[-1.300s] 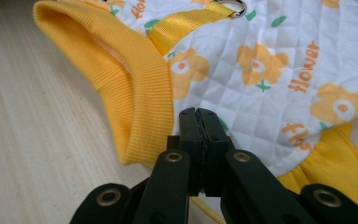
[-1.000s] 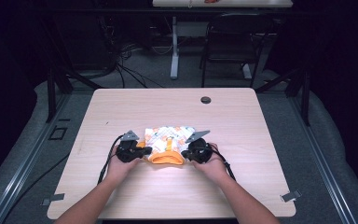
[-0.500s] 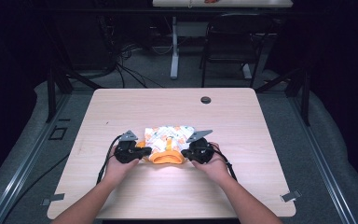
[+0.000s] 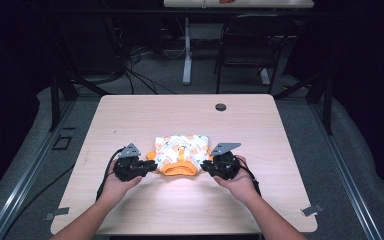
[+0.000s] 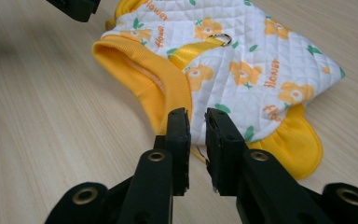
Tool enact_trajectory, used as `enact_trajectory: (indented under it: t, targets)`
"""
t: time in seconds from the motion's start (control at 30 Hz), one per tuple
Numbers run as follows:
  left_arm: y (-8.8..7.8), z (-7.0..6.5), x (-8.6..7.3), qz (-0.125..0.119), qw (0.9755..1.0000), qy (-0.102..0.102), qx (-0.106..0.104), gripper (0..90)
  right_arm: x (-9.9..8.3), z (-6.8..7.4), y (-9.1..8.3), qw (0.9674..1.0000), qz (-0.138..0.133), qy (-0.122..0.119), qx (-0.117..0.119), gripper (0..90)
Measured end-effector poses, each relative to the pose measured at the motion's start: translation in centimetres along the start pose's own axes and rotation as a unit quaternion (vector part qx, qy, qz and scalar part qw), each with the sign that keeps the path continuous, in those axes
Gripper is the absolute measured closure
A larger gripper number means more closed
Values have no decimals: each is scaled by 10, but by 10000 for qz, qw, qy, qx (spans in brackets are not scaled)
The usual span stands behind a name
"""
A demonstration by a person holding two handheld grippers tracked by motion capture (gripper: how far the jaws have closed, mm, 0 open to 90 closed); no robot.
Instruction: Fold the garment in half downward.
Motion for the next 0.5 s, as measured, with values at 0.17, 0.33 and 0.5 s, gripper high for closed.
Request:
enact_trajectory:
  t: [0.17, 0.33, 0.5]
  targets:
    - [-8, -4, -5, -105, 9999, 2, 15, 682, -6, 5, -10, 9999, -76, -73, -109, 742]
    - [-17, -9, -13, -191, 9997, -131, -2, 651, -16, 11, -22, 9997, -197, 10, -114, 690]
    - [-22, -11, -20, -184, 9998, -102, 45, 633, -25, 13, -26, 9996, -222, 122, -114, 676]
Point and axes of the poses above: each handheld gripper's, and its own axes: y roughly forward along the jaws, x roughly out of its top, z roughly to its left, the point moved 1 cm from there along y, roughly forward along the jaws, and after that the axes turned 3 degrees about z, right-handed, at the moved point
